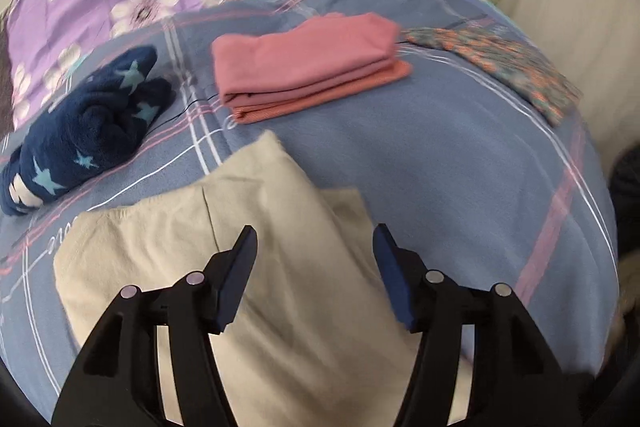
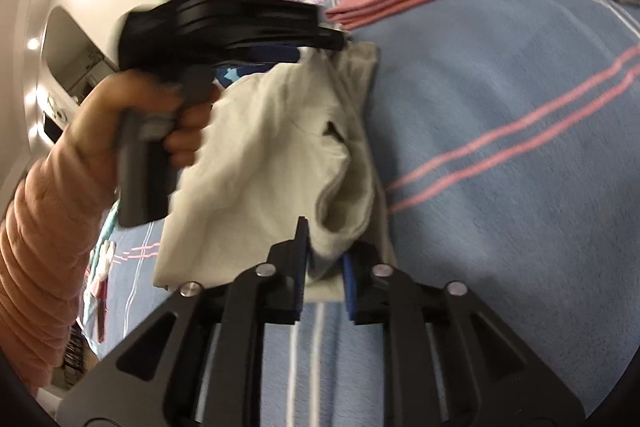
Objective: Fold small clothes
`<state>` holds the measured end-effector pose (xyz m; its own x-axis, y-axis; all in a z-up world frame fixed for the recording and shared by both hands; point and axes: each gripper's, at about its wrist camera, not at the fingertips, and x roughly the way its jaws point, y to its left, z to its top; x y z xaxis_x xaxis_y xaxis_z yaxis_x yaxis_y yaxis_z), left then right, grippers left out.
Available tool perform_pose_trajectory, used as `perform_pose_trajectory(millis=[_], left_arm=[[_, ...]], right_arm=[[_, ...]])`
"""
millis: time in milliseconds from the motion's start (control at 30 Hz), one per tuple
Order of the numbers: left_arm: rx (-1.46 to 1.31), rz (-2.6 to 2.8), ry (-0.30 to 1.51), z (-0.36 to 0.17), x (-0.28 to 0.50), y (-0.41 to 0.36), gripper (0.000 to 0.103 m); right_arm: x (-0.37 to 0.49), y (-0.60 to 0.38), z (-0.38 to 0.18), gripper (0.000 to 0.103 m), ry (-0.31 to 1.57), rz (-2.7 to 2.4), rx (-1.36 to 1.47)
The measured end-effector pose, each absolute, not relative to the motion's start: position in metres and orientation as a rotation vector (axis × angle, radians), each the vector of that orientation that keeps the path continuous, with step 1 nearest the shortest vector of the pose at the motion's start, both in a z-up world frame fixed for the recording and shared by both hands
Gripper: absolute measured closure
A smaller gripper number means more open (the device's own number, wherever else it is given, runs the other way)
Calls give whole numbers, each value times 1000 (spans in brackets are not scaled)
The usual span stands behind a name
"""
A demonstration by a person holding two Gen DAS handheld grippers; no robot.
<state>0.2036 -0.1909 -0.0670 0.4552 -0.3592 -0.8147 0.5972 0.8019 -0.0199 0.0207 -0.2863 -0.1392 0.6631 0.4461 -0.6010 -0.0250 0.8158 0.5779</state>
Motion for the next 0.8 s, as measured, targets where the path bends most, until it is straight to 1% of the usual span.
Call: perform_pose_trajectory(millis=[33,100,167,233,300,333,367,400,500,567,600,667,700,733,800], left_arm=[[292,-608,909,-64,194,-187,39],[302,-611,861,-58,168,-171,31],[324,-621,826,-55,145,-151,27],[348,-598,785,-55,119,-125,25],[386,-611,786,-58,98,-101,24],[395,-607,784,-61,90,-91,24],[416,-593,783,-68,80,-81,24],[432,-576,790,-74,77,-75,24],[463,-482,841,-99,70,-52,24],[359,-485,858,-106,67,-32,23],[306,-488,869,-108,67,-23,22],[219,-496,891,-111,69,-10,22],[185,-499,896,-113,68,-4,22],[168,-499,896,-114,68,-2,22],[169,-490,879,-113,64,-1,22]], right_arm=[[20,-289,-140,85,810,291,582],[19,-293,-141,84,812,303,593],[18,-294,-140,79,812,316,602],[20,-292,-139,73,817,325,599],[24,-289,-136,72,825,319,576],[28,-286,-135,74,831,309,557],[30,-285,-134,91,836,300,551],[32,-285,-132,97,842,299,567],[21,-289,-118,98,799,318,620],[12,-286,-110,98,805,299,575],[11,-284,-111,98,824,277,545],[15,-282,-130,97,900,235,503],[17,-284,-140,98,935,220,505],[14,-289,-141,99,918,235,533],[9,-290,-132,95,910,215,509]])
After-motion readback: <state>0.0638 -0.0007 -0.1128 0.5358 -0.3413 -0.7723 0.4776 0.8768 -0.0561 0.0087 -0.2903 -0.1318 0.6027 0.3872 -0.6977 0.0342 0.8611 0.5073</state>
